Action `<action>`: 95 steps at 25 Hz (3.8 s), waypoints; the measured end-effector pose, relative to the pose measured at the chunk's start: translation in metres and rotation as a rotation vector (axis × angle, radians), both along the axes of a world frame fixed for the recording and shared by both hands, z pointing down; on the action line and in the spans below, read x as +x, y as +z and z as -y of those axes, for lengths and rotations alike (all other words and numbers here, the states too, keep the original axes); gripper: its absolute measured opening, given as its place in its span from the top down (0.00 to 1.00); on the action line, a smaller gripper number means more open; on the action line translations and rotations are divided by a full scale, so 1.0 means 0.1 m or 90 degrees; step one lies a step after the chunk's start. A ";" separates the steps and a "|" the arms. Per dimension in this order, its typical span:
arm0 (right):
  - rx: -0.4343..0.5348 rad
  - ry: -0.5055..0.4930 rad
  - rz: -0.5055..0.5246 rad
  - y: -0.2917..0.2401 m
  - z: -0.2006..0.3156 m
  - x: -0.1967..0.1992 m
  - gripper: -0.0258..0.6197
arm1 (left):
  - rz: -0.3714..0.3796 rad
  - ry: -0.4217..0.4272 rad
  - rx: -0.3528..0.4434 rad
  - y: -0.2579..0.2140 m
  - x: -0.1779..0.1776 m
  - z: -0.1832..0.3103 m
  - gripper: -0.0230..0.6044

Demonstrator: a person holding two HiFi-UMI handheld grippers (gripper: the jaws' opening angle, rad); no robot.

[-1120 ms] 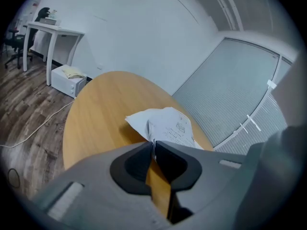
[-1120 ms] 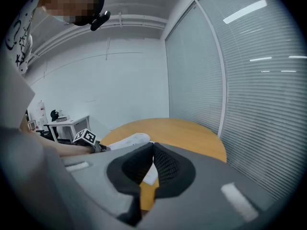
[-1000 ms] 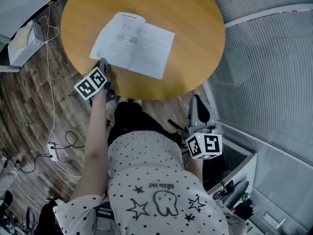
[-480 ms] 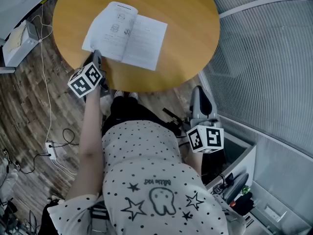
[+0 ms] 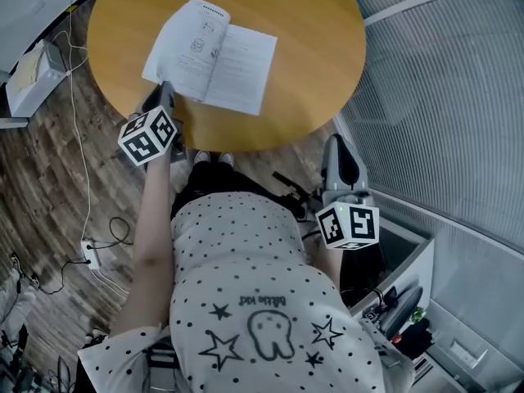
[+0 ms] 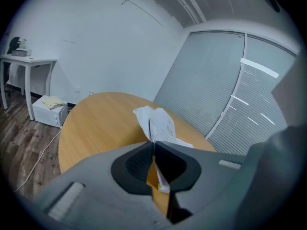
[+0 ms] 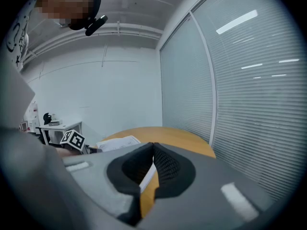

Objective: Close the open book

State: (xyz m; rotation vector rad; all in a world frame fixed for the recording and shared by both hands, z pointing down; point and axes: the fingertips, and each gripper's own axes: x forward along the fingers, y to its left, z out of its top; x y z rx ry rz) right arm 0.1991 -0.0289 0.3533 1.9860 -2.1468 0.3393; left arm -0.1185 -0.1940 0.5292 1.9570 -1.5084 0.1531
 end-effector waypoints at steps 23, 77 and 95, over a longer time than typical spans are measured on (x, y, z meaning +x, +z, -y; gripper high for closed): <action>0.017 0.032 -0.003 -0.05 -0.02 0.20 0.95 | 0.146 0.208 0.098 -0.33 0.89 -0.14 0.92; 0.002 0.150 0.005 0.03 -0.39 0.62 0.95 | 0.381 0.614 0.054 0.70 2.18 -0.63 0.90; 0.003 0.148 0.013 0.05 -0.37 0.52 0.95 | 0.382 0.662 0.038 0.79 2.21 -0.67 0.89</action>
